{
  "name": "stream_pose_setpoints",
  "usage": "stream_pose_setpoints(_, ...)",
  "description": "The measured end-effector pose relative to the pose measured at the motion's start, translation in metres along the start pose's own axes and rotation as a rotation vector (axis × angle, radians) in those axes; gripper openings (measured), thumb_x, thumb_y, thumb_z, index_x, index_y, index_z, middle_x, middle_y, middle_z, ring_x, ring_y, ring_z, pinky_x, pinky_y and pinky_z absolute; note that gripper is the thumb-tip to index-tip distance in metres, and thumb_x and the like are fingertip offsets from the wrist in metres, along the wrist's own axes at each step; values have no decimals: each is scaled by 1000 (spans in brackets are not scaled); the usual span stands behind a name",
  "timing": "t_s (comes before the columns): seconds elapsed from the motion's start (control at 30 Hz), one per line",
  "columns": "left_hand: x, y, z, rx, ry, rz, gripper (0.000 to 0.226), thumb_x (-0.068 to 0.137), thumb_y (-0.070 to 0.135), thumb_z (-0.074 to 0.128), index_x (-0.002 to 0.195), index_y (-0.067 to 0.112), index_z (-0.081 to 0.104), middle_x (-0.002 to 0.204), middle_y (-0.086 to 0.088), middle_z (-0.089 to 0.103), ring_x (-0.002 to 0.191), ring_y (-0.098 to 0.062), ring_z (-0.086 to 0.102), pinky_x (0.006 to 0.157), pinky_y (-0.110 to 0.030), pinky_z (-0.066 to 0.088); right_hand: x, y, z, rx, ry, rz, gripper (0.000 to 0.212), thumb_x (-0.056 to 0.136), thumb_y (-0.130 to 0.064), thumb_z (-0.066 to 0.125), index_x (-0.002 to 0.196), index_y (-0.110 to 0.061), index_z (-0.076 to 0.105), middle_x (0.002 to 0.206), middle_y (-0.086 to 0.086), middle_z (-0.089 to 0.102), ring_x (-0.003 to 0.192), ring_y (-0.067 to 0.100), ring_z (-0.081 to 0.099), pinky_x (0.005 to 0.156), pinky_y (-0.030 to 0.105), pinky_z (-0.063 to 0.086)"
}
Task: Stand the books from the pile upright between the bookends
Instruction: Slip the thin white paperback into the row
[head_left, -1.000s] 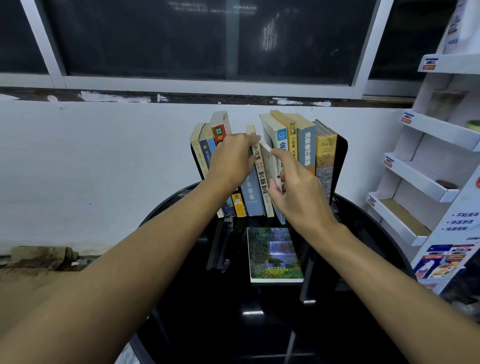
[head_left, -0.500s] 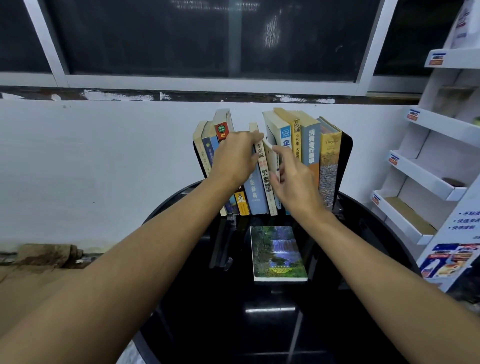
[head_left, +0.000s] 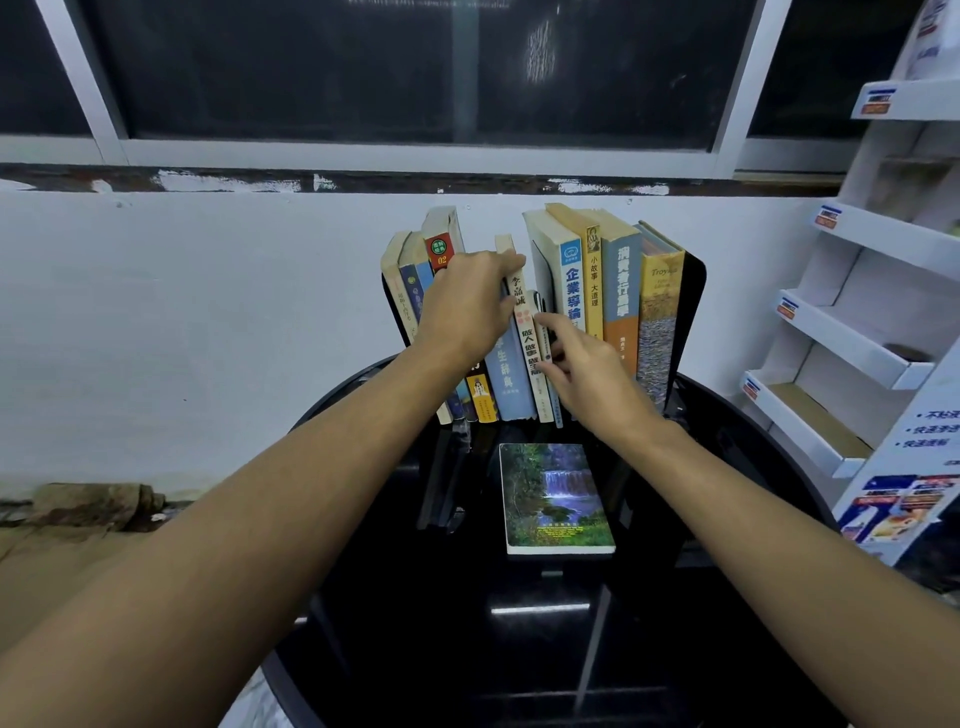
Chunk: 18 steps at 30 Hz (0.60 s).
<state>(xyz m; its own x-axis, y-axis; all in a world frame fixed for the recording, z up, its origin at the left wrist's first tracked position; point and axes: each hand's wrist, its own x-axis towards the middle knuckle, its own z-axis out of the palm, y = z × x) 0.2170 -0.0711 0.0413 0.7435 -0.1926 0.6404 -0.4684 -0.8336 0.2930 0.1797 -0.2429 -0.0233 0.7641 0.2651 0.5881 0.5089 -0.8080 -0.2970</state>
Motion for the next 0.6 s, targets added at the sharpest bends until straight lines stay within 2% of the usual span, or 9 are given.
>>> stream_pose_setpoints(0.13, 0, 0, -1, -7, 0, 0, 50, 92, 14, 71, 141, 19, 59, 131, -8, 70, 124, -29, 63, 98, -50, 55, 1, 5, -7, -5, -110, 9, 66, 96, -5, 63, 151, -23, 31, 128, 16, 61, 105, 29, 66, 90, 50, 57)
stream_pose_setpoints(0.27, -1, 1, -2, -9, 5, 2, 49, 92, 13, 71, 140, 18, 60, 129, -9, 70, 122, -29, 64, 97, -50, 56, 2, 5, -8, -3, -147, 43, 73, 95, -1, 63, 149, -31, 25, 127, 17, 61, 105, 30, 67, 88, 52, 57)
stream_pose_setpoints(0.43, -1, 2, -2, -11, 0, -8, 49, 92, 12, 70, 140, 19, 61, 130, -7, 70, 124, -29, 62, 99, -50, 55, 3, 6, -7, 0, -157, 70, 70, 96, -1, 61, 146, -34, 25, 105, 21, 65, 91, 35, 69, 79, 54, 59)
stream_pose_setpoints(0.6, -2, 2, -3, -16, 2, -17, 49, 93, 12, 70, 141, 19, 60, 130, -7, 70, 124, -29, 62, 98, -49, 55, 6, 5, -4, 10, -148, 99, 68, 97, 1, 57, 146, -34, 26, 103, 23, 65, 90, 37, 69, 77, 58, 59)
